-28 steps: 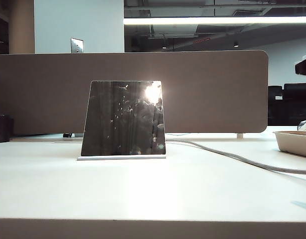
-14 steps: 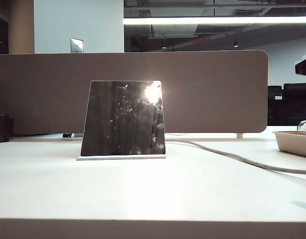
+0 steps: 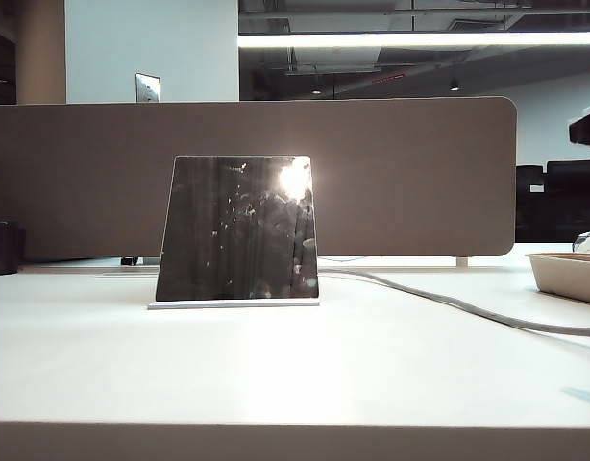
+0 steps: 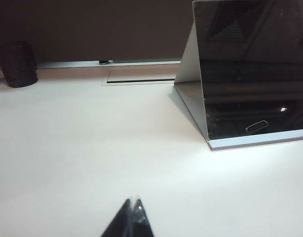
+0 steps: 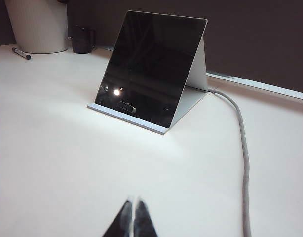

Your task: Push the base of the mirror on the table to move it forward for a short distance.

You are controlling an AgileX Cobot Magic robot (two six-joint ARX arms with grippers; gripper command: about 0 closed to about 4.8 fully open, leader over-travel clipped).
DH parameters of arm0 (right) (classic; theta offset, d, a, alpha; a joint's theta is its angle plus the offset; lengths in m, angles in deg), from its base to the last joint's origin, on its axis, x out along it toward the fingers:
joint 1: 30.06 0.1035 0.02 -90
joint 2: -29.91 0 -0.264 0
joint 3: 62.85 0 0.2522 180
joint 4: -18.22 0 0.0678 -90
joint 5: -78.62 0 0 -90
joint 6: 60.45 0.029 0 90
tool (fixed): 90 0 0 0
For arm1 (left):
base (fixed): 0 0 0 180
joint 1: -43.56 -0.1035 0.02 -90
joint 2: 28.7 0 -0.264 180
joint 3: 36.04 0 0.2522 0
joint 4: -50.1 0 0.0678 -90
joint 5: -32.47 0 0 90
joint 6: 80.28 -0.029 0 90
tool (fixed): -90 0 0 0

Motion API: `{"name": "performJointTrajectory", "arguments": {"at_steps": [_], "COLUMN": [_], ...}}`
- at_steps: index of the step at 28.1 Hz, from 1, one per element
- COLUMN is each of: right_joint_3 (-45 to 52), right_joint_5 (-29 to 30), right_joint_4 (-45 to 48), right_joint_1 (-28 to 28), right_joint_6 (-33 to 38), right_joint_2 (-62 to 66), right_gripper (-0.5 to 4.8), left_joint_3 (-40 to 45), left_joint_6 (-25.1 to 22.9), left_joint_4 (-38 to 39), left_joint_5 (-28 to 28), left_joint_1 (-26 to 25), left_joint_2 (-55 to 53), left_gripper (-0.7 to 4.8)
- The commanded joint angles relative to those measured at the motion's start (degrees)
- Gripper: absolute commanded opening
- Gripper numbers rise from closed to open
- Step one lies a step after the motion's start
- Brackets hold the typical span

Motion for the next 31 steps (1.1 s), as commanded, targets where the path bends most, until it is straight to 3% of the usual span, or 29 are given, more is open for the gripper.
{"name": "performJointTrajectory", "arguments": {"at_steps": [1,16,31], "right_joint_3": [0.0,0.0,0.0], "right_joint_5": [0.3,0.1,0.1], "right_joint_4": [0.8,0.8,0.8], "right_joint_1": [-2.6,-27.3,-33.1], "right_joint_6": [0.0,0.0,0.0], "right_joint_2": [0.0,0.0,0.0], "right_gripper": [0.22,0.22,0.22], "left_joint_3": [0.0,-0.1,0.0], "left_joint_6": [-0.2,-0.2,-0.2], "left_joint_4": [-0.2,-0.2,-0.2], "left_joint_5": [0.2,0.2,0.2], "left_joint_1": [0.0,0.0,0.0], "left_joint_2": [0.0,0.0,0.0], "left_gripper": [-0.02,-0.02,-0.01]}}
